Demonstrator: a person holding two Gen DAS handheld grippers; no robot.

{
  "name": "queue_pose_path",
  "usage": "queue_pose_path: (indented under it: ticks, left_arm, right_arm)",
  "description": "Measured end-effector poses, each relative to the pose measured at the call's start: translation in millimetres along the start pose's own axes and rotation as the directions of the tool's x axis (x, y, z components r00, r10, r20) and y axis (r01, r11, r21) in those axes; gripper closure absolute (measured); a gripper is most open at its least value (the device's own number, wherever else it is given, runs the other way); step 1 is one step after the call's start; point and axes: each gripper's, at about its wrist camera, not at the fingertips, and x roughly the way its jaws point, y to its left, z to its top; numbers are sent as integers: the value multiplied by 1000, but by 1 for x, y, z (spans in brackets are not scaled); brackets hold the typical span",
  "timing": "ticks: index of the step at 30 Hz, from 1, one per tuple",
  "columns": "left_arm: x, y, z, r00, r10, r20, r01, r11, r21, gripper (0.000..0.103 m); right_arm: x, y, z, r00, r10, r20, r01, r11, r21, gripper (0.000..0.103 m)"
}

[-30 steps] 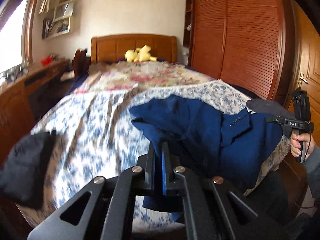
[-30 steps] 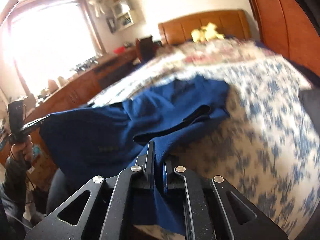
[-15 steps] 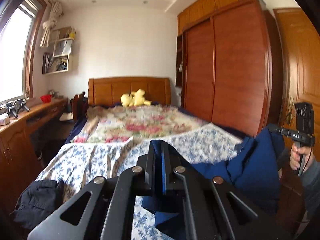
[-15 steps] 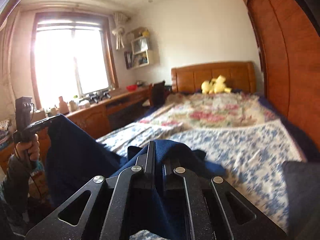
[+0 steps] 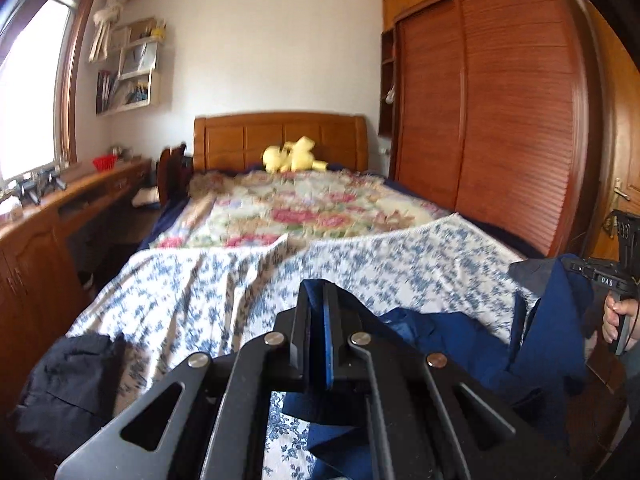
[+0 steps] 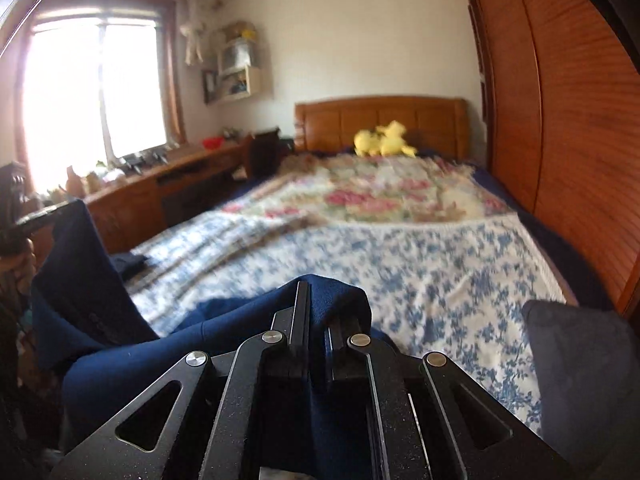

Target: Fold large clothes

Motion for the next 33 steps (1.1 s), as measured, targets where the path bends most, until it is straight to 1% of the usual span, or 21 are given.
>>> queue_pose_path:
  ticks: [4, 7, 10, 12, 14, 17, 18, 19, 20, 21, 22, 23, 25, 28, 32, 33]
  left_arm:
    - [46, 4, -12, 999, 14, -42, -15, 1000, -20, 101]
    - [70, 2, -15, 998, 34, -61, -35, 999, -4, 100]
    - [90, 0, -25, 996, 41, -81, -41, 999, 3, 99]
    - [98, -1, -34, 995, 34, -96, -34, 999, 1, 99]
    - [104, -2, -44, 994, 32, -109, -31, 999, 5, 98]
    - [108, -3, -60, 992, 28, -123, -27, 1000, 7, 92]
    - [107, -3, -62, 992, 44, -121, -43, 999, 12, 89]
    - [103, -7, -68, 991, 85, -102, -82, 996, 33, 88]
    - [98, -9, -73, 993, 88, -80, -85, 996, 40, 86]
    - [95, -10, -74, 995, 76, -71, -73, 997, 36, 80]
    - [92, -10, -78, 996, 56, -63, -55, 998, 22, 78]
    - [86, -12, -82, 998, 34, -47, -34, 999, 2, 76]
    - [80, -12, -89, 1000, 14, -26, -15, 1000, -17, 70]
    - [79, -16, -97, 999, -23, -47, 24, 1000, 15, 68]
    - [81, -19, -110, 996, -71, -54, 72, 997, 12, 65]
    - [83, -20, -115, 995, -81, -65, 83, 996, 15, 65]
  right_arm:
    - [50, -12, -12, 998, -57, -27, 57, 998, -7, 100]
    - [77, -23, -15, 995, -96, -36, 96, 995, 3, 100]
    - [108, -34, -20, 988, -128, -85, 129, 992, 7, 100]
    - [127, -38, -30, 983, -134, -125, 136, 991, 9, 100]
    - [137, -40, -39, 978, -146, -152, 148, 989, 0, 99]
    - [146, -40, -55, 964, -186, -190, 185, 983, -23, 97]
    - [147, -41, -61, 959, -199, -202, 198, 980, -26, 92]
    - [146, -40, -65, 955, -209, -211, 208, 978, -28, 83]
    - [145, -40, -69, 951, -220, -216, 218, 975, -32, 76]
    - [142, -39, -73, 950, -231, -212, 228, 973, -37, 65]
    - [139, -37, -75, 948, -240, -208, 237, 971, -43, 58]
    - [135, -36, -78, 947, -249, -204, 244, 969, -47, 56]
    - [130, -33, -81, 945, -256, -204, 251, 967, -51, 55]
    - [121, -26, -85, 946, -252, -202, 248, 968, -45, 52]
    - [121, -8, -87, 950, -221, -222, 212, 975, -63, 51]
    - [123, -1, -87, 951, -211, -226, 200, 977, -70, 50]
